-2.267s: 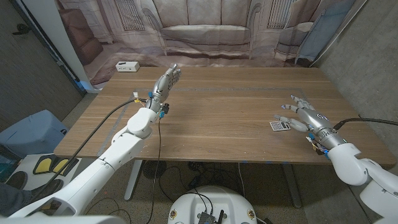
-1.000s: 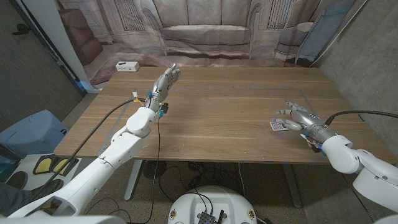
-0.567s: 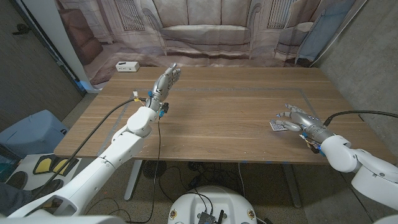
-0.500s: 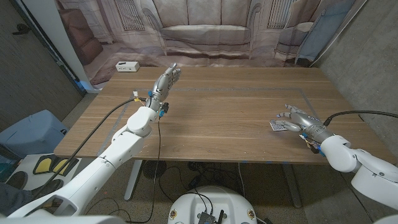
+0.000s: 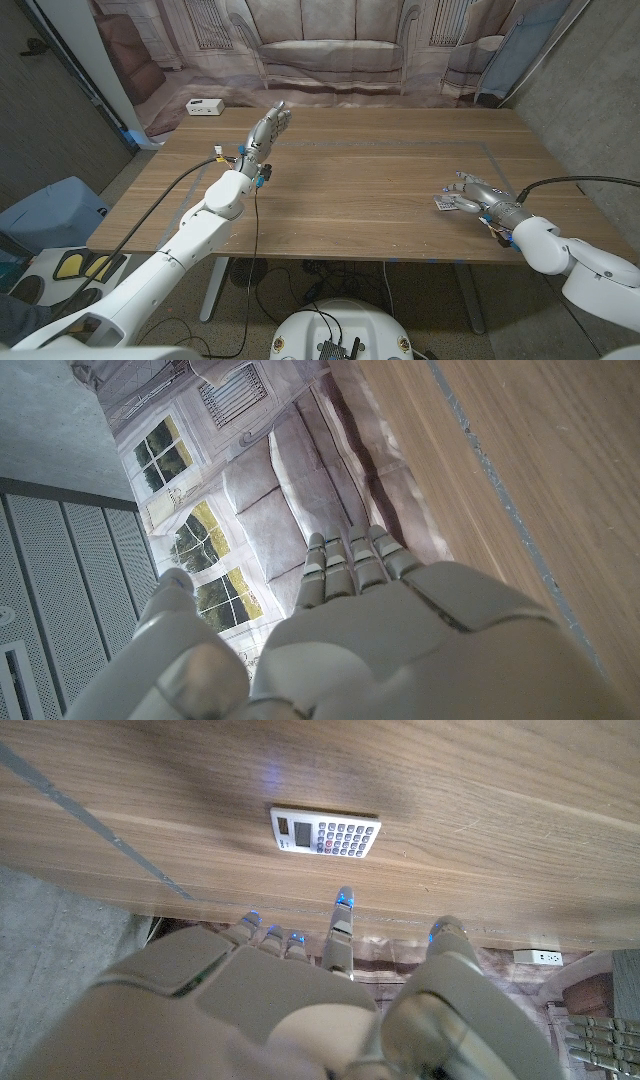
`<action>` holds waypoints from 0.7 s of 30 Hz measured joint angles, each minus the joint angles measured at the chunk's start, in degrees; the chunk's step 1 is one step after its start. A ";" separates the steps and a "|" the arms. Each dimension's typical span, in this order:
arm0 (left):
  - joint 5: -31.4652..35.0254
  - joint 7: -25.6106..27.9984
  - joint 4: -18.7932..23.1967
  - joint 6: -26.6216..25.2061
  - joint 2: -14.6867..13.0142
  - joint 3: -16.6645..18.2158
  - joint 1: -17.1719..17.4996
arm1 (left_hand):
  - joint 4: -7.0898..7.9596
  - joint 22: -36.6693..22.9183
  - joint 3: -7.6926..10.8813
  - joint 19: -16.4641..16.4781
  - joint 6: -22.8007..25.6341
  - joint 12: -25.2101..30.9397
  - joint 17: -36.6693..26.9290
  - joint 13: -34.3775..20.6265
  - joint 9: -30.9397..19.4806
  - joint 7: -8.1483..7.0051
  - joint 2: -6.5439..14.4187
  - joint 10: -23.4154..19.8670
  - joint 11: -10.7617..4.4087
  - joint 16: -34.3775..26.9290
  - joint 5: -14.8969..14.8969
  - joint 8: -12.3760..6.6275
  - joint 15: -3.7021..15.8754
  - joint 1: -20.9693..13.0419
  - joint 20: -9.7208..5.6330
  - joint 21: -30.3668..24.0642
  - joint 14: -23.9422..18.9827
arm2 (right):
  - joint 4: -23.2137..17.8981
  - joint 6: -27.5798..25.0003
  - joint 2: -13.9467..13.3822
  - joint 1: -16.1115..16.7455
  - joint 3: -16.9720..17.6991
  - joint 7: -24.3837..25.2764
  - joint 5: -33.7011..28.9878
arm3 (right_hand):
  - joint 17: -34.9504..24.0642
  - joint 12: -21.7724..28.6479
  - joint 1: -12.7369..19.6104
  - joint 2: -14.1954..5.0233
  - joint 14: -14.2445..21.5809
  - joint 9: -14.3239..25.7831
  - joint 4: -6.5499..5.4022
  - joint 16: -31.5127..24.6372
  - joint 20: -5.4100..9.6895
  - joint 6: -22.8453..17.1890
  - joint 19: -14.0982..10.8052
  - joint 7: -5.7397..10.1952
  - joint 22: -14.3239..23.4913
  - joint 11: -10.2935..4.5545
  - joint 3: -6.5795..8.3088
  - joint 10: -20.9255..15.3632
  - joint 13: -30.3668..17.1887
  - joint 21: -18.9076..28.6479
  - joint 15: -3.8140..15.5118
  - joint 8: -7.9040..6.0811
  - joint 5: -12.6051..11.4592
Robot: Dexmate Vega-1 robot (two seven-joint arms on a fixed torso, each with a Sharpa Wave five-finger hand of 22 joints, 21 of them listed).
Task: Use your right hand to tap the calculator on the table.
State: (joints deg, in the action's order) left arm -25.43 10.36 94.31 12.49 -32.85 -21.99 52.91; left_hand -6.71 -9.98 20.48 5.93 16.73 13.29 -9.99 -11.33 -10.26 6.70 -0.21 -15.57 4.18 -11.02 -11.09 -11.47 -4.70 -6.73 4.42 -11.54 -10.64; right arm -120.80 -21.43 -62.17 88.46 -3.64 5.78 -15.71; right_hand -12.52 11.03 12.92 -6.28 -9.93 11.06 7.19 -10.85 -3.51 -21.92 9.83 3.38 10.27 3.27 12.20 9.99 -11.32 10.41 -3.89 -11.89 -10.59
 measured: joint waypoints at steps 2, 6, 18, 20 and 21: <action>0.00 0.03 0.04 -0.02 -0.01 0.00 0.02 | 0.00 0.00 0.00 0.00 0.06 0.00 0.00 0.00 0.00 0.06 0.00 0.00 0.00 0.00 0.00 0.00 0.00 0.00 0.00 0.00 0.00 | -0.02 -0.42 -0.37 -0.31 -0.49 0.07 0.21 | 0.00 0.00 0.00 0.00 0.00 0.00 -0.15 0.00 0.00 0.00 0.00 0.00 0.00 -0.33 0.31 -0.15 0.00 0.00 0.00 0.00 0.00; 0.04 0.09 0.10 -0.09 -0.05 0.00 0.02 | 0.00 0.00 0.00 0.00 0.06 0.00 0.00 0.00 0.00 0.06 0.00 -0.20 -0.20 0.00 0.00 0.00 0.00 0.00 0.00 0.17 0.00 | -0.03 -1.22 -1.37 -1.41 -2.02 0.44 0.82 | 0.00 -0.45 0.22 -0.22 0.12 0.00 -0.15 0.00 0.78 1.73 0.10 0.19 0.00 -1.13 0.31 -0.15 0.00 -0.47 0.12 0.67 0.22; 0.09 -0.04 -0.59 -0.14 0.15 -0.16 -0.62 | 0.00 0.00 0.00 0.00 0.37 0.00 0.00 0.00 0.00 -0.26 0.23 -0.61 0.22 0.00 0.00 0.00 -0.23 -0.22 0.00 0.18 -0.23 | 0.28 -3.59 -2.87 -3.08 -5.03 3.25 1.70 | -0.42 -0.68 -1.56 0.46 0.30 0.00 -0.85 0.00 1.06 3.67 -0.01 -0.84 -0.01 -1.76 0.03 -0.15 0.00 -0.70 0.75 1.08 0.44; 0.09 -0.10 -0.78 -0.14 0.24 -0.23 -0.75 | 0.00 0.00 0.00 0.00 0.37 0.00 0.00 0.00 0.00 -0.26 0.23 -0.61 0.22 0.00 0.29 0.00 -0.32 -0.22 0.00 0.18 -0.31 | 0.31 -3.91 -3.10 -3.23 -5.31 3.64 1.91 | -0.42 -0.42 -1.76 0.23 0.30 0.00 -0.85 -0.35 1.06 3.07 -0.01 -0.61 0.00 -1.76 0.03 -0.15 0.00 -0.44 0.75 0.84 0.44; 0.09 -0.20 -0.90 -0.14 0.29 -0.28 -0.83 | 0.00 0.00 0.00 0.00 0.37 0.00 0.00 0.00 0.00 -0.26 0.23 -0.61 0.22 0.00 0.29 0.00 -0.32 -0.22 0.00 0.18 -0.32 | 0.33 -4.15 -3.31 -3.36 -5.58 3.93 2.11 | -0.42 -0.42 -1.76 0.23 0.30 0.00 -0.85 -0.45 1.06 2.74 -0.01 -0.54 -0.01 -1.76 0.03 -0.15 0.00 -0.43 0.75 0.84 0.44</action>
State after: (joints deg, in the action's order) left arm -25.34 10.16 93.42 12.35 -32.56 -22.27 52.08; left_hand -6.71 -9.98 20.49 5.93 17.11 13.30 -9.99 -11.33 -10.26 6.44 0.01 -16.19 4.40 -11.02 -10.80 -11.47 -5.02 -6.96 4.42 -11.36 -10.96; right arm -120.47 -25.58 -65.48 85.11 -9.22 9.71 -13.60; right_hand -12.94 10.61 11.16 -6.05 -9.64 11.06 6.34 -11.31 -2.45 -19.17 9.82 2.84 10.27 1.51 12.23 9.83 -11.32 9.98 -3.14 -11.04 -10.15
